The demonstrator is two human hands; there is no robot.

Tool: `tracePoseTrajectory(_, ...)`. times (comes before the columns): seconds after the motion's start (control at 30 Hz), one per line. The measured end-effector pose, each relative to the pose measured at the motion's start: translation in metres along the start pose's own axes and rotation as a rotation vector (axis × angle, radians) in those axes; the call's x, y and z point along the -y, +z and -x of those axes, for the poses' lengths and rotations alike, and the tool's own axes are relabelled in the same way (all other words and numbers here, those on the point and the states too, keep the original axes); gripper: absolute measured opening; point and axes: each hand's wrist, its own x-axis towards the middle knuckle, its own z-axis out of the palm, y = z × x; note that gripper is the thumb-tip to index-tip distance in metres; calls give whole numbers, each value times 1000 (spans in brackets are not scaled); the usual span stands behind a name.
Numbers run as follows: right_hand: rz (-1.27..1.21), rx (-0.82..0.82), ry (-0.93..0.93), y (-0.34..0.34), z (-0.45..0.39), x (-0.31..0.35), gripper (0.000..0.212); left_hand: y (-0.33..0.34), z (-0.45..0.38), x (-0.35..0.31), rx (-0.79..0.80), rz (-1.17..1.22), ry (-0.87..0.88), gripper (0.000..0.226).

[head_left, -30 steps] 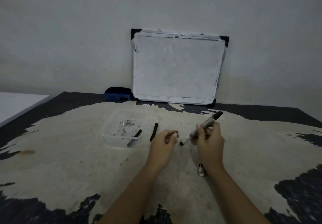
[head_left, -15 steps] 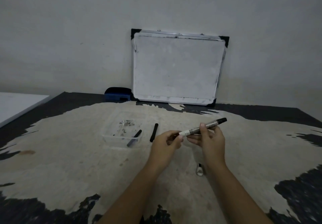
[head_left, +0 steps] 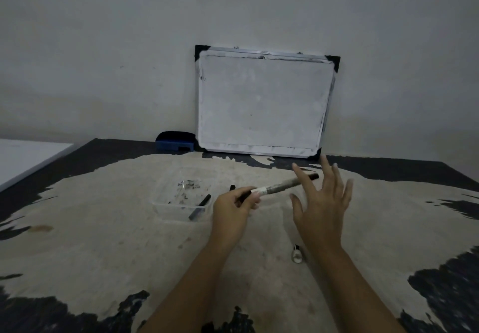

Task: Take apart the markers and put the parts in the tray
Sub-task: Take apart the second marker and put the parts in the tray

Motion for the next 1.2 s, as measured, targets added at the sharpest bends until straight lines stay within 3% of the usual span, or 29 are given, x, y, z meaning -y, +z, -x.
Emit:
tracePoseTrajectory(0.13, -12, -34, -123, -2, -2, -5, 24, -7, 0, -11, 118, -73, 39, 19)
tracePoseTrajectory(0.27, -57, -35, -117, -3, 0, -8, 22, -24, -6, -20, 192, -227, 118, 24)
tracePoseTrajectory(0.4, -54, -53, -67, -3, 0, -8, 21, -45, -16, -31, 75, -303, 140, 22)
tracePoseTrajectory(0.5, -47, -49, -18, -2, 1, -10, 23, -64, -22, -35, -160, -333, 151, 21)
tracePoseTrajectory(0.63, -42, -3, 24, 0, 3, -8, 26, -81, -26, -20, -414, -557, 87, 25)
tracePoseTrajectory(0.8, -21, 22, -3, 1, 4, -4, 28, -80, -26, -9, -356, -1099, -86, 24)
tracePoseTrajectory(0.97, -19, 38, -15, 0, 5, 0, 27, -77, -23, -11, -301, -1208, -118, 26)
tracePoseTrajectory(1.03, -44, 37, -22, -1, 5, 4, 26, -75, -24, -10, -329, -1125, -34, 25)
tracePoseTrajectory(1.1, -89, 28, -17, -3, 5, 11, 25, -68, -23, -16, -323, -777, 114, 27)
tracePoseTrajectory(1.2, -214, 21, 17, -7, 6, 24, 21, -47, -15, -36, -121, -266, 167, 33)
